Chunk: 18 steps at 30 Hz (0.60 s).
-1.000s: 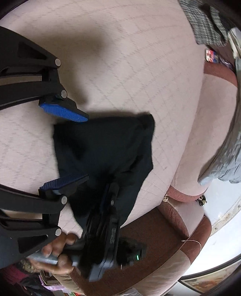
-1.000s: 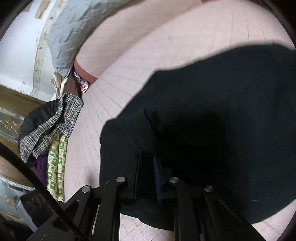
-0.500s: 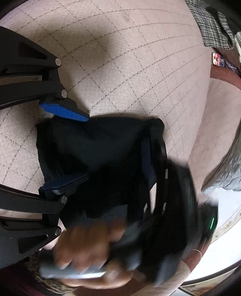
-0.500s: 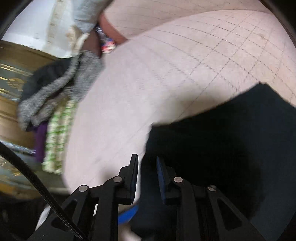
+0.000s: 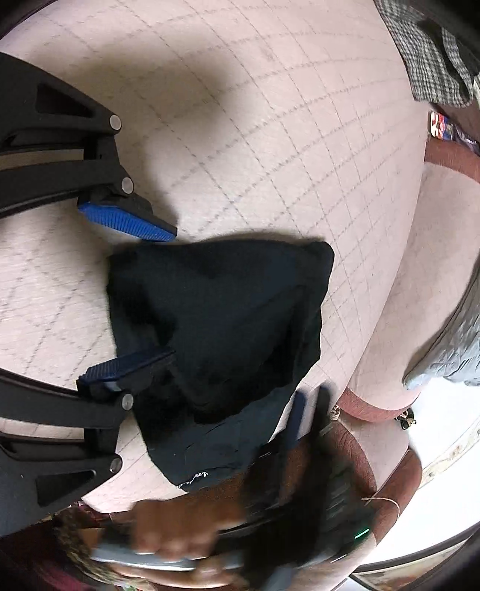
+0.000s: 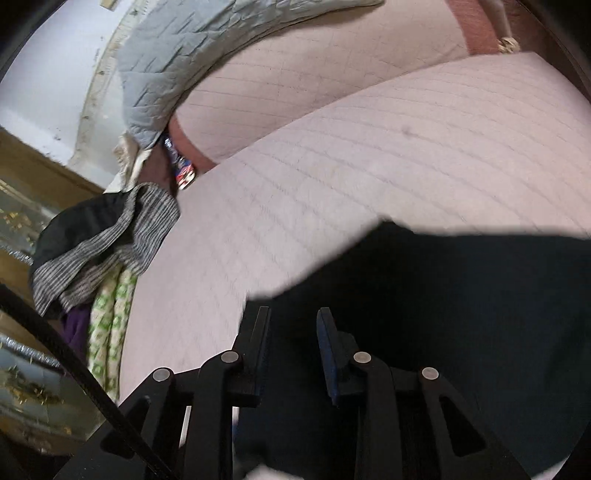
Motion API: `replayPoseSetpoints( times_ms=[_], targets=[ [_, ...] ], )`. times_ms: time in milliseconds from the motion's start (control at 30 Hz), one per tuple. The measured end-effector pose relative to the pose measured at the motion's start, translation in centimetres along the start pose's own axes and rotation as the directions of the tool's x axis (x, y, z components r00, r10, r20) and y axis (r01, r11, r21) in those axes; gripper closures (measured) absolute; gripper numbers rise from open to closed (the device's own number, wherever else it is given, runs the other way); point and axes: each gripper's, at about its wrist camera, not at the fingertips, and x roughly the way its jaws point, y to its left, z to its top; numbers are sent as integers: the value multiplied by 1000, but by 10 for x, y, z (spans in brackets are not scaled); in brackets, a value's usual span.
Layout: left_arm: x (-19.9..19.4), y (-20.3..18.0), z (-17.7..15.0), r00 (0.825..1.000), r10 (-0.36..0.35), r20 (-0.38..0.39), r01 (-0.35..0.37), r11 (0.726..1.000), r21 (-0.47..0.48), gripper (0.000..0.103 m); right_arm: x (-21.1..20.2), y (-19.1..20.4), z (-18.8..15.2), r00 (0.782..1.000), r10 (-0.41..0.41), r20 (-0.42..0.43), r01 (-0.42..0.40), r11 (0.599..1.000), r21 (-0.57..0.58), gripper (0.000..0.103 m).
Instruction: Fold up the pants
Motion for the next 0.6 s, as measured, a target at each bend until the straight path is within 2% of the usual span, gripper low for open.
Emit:
replayPoseSetpoints(
  times_ms=[100,167,233,267,333,400,467,567,600],
  targets=[
    [-11,3,-12,1000,16,-4,-16,1000,0,44,-18,-18,-34,999,35,-11,-35,999,19,74],
    [-17,-1,-20,999,32,-7,-32,999,13,42,-14,-32,-53,1000,-3,-25,3,1000,25,71],
    [-24,-10,-26,998,56,-1,-55,998,40,42,-16,-55,-70,996,-78,-48,79,996,34,71],
    [-27,-13,-26,997,72,10,-72,996,59,42,-20,-65,-74,999,-44,-23,45,998,43,73],
    [-40,-21,-28,991,116,63,-122,986,112,40,-38,-78,-84,1000,-5,21,4,997,71,72],
    [-51,-29,-25,978,151,142,-171,975,142,28,-57,-84,-91,996,-15,85,8,997,76,71],
    [-66,-36,-24,958,156,241,-198,967,160,16,-73,-87,-98,990,-47,137,38,997,68,71],
    [-81,-53,-20,928,136,348,-220,951,217,10,-104,-102,-110,963,-111,247,89,991,96,71],
    [-83,-59,-17,924,117,364,-215,946,241,9,-119,-110,-114,942,-143,305,109,986,124,68]
  ],
)
